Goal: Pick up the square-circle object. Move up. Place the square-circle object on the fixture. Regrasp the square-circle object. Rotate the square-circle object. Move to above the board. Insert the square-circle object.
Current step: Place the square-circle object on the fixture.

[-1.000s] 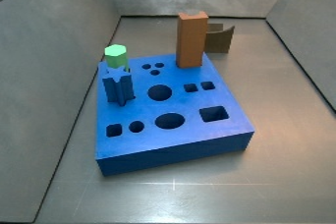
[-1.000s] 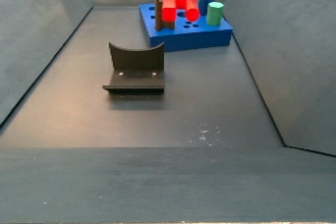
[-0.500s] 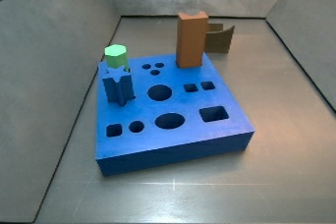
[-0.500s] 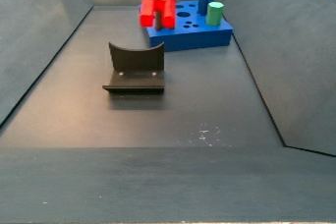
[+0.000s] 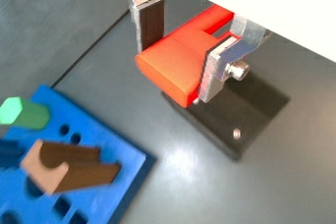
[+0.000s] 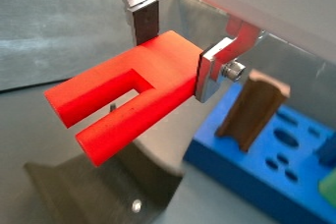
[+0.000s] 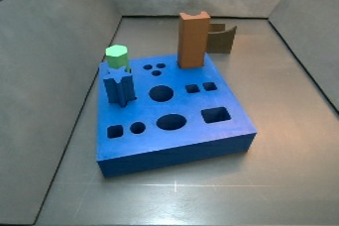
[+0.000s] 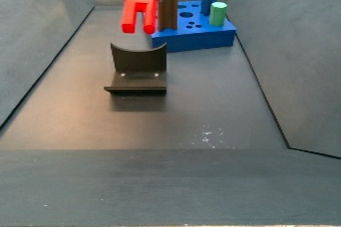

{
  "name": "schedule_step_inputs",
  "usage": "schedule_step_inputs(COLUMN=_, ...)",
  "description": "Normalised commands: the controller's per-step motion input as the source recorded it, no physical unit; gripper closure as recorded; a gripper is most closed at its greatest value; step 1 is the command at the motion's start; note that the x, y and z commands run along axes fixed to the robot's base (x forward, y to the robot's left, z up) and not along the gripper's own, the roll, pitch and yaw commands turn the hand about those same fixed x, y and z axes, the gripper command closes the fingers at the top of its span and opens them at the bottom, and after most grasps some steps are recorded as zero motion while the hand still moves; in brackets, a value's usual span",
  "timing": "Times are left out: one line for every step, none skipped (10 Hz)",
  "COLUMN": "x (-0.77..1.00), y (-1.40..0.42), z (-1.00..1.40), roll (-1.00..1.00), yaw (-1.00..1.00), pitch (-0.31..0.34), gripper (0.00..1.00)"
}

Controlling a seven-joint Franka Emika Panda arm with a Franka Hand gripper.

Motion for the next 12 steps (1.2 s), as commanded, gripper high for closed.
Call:
schedule_step_inputs(x=0.16, y=0.04, z=-0.01, roll=-0.68, yaw=-0.07, pitch=0.067, gripper=1.00)
schedule_step_inputs(x=0.09, y=0.04, z=-0.01, roll=-0.56, yaw=-0.07, pitch=0.066, gripper=1.00)
schedule_step_inputs(x=0.03, y=0.03, z=0.00, roll=-0.32, yaw=-0.07, pitch=0.029, gripper=1.00)
schedule_step_inputs(x=0.03, y=0.01, z=0.00, roll=-0.21, yaw=-0.07, pitch=0.011, gripper=1.00)
schedule_step_inputs(x=0.12, y=0.13, z=-1.00, roll=-1.00, yaw=-0.06, pitch=0.236, gripper=1.00)
schedule_step_inputs(x=0.12, y=0.13, z=-1.00, roll=-1.00, yaw=-0.06, pitch=0.233, gripper=1.00)
schedule_step_inputs(x=0.14, y=0.14, z=-1.00, roll=-1.00, yaw=-0.12, pitch=0.267, gripper=1.00)
schedule_step_inputs(x=0.15, y=0.13, z=-1.00, roll=-0.86, yaw=-0.15, pitch=0.253, gripper=1.00)
schedule_step_inputs(x=0.15, y=0.14, z=-1.00, roll=-0.68, yaw=-0.19, pitch=0.206, gripper=1.00)
schedule_step_inputs(x=0.16, y=0.14, z=-1.00, roll=-0.44, yaw=-0.22, pitch=0.131, gripper=1.00)
schedule_step_inputs(x=0.17, y=0.13, z=-1.00, roll=-0.28, yaw=-0.23, pitch=0.082, gripper=1.00)
schedule_step_inputs(x=0.17, y=0.13, z=-0.99, roll=-0.20, yaw=-0.22, pitch=0.038, gripper=1.00)
